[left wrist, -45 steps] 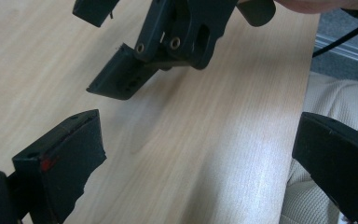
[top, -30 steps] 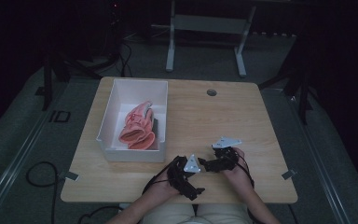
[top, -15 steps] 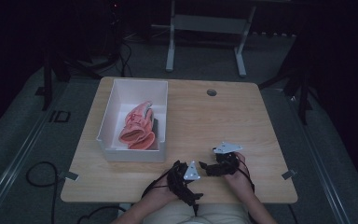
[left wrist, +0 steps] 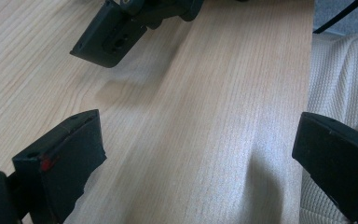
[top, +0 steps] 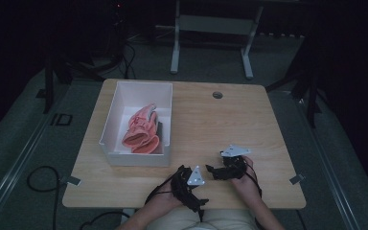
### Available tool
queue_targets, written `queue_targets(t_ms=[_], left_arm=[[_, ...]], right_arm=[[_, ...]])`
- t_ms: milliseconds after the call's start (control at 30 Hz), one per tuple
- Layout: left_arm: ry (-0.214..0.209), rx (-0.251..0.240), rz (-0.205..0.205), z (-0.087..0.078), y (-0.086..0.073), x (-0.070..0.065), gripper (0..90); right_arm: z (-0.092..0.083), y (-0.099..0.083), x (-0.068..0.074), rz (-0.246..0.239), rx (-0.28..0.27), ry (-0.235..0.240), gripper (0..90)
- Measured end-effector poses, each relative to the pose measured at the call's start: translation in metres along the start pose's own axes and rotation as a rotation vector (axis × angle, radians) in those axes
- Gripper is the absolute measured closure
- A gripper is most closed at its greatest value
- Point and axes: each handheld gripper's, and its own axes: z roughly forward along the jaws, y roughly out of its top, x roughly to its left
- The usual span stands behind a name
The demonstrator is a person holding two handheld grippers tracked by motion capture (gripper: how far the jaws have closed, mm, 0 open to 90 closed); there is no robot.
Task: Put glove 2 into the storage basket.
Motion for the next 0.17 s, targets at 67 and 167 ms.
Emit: queue_targets(t_ms=[67,167], left_arm=[[0.0,0.001,0.0,0.0001,-0.0003,-0.0001,1.8],[-0.001,-0.003,-0.002,0.0,-0.0005,-0.0003,1.9]], right_arm=[[0.0,0.0,0.0,-0.001,0.0,0.001,14.1],[0.0001,0.0,-0.0003,0.0,0.001,0.003,14.1]])
